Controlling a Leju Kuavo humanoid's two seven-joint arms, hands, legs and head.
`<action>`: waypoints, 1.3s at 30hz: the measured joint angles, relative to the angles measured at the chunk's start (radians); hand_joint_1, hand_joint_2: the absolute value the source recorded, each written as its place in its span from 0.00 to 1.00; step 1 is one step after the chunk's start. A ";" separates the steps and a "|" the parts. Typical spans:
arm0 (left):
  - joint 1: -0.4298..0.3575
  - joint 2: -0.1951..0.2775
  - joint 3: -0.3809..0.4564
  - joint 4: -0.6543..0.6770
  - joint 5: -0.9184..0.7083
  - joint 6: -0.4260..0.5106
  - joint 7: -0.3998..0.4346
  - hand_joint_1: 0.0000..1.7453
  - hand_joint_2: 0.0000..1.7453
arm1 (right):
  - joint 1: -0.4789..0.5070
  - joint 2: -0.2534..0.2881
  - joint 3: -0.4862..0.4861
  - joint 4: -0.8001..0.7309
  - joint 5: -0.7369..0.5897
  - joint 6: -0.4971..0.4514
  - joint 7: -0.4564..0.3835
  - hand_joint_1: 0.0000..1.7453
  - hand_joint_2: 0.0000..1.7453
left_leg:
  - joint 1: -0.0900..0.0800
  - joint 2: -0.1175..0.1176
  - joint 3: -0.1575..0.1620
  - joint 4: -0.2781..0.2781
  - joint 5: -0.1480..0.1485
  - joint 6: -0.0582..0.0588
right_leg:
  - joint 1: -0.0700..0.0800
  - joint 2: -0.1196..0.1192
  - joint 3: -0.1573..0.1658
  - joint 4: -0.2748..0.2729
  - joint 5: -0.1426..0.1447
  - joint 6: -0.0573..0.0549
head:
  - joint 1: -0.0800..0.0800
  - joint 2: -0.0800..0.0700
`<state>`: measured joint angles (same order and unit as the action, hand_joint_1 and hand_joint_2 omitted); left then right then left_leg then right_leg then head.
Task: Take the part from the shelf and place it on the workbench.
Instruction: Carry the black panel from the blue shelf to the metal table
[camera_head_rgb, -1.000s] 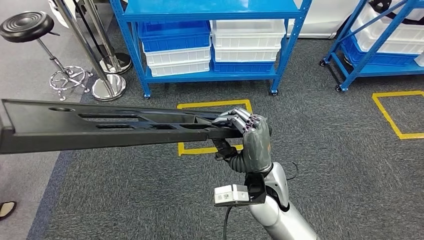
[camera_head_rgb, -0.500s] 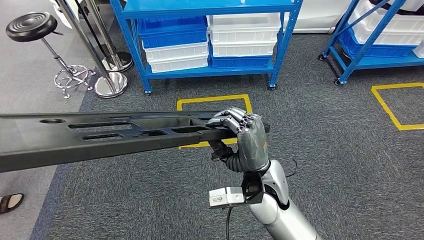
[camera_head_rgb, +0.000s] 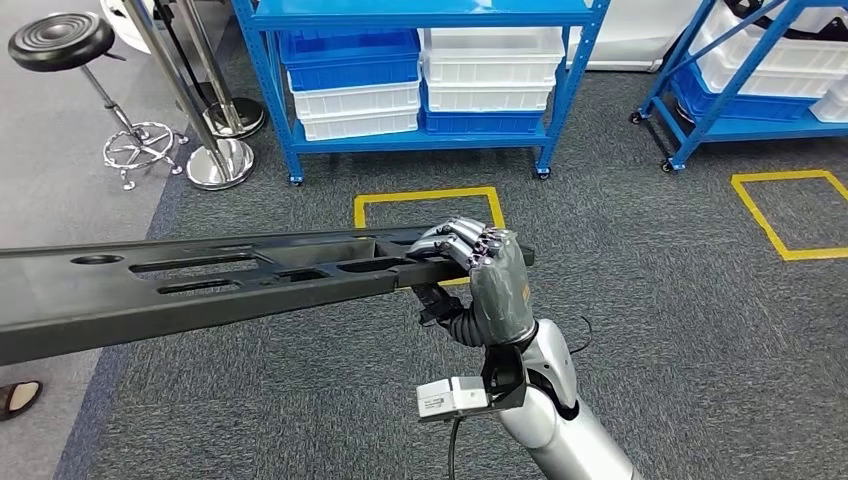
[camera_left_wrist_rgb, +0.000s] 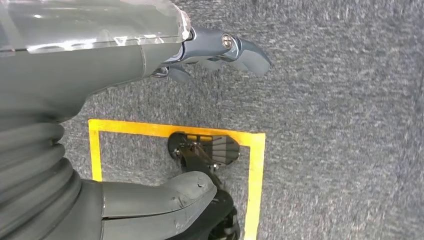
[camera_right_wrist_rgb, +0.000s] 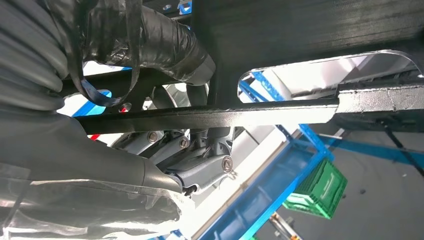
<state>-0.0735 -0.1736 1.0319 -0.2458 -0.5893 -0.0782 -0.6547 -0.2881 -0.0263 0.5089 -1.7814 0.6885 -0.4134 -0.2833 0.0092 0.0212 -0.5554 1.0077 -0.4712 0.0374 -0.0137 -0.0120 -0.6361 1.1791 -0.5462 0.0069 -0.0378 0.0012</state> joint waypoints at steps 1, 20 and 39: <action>0.000 0.000 0.000 0.000 -0.002 0.001 0.000 0.00 1.00 | 0.000 0.000 0.000 0.000 -0.005 0.003 -0.001 1.00 1.00 | -0.005 0.009 -0.003 0.004 -0.001 0.001 | 0.005 -0.018 0.009 -0.015 0.013 -0.007 | 0.000 0.000; 0.001 0.002 0.004 0.000 -0.006 -0.003 -0.003 0.00 1.00 | -0.004 0.003 0.000 -0.003 -0.018 0.020 -0.007 1.00 1.00 | 0.005 -0.084 0.009 0.018 -0.024 -0.031 | 0.005 0.095 0.022 -0.136 0.091 -0.019 | 0.000 0.000; -0.004 0.001 0.008 0.000 -0.018 0.002 -0.001 0.00 1.00 | -0.005 0.002 0.001 -0.003 -0.020 0.023 -0.010 1.00 1.00 | -0.008 0.069 0.004 0.019 -0.033 -0.028 | 0.016 -0.018 0.038 -0.154 0.083 -0.027 | 0.002 0.000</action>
<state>-0.0778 -0.1724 1.0403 -0.2459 -0.6072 -0.0766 -0.6554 -0.2929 -0.0244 0.5098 -1.7848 0.6683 -0.3907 -0.2938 0.0015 0.0906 -0.5515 1.0272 -0.5042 0.0093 0.0022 -0.0300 -0.5984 1.0251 -0.4632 -0.0199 -0.0357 0.0012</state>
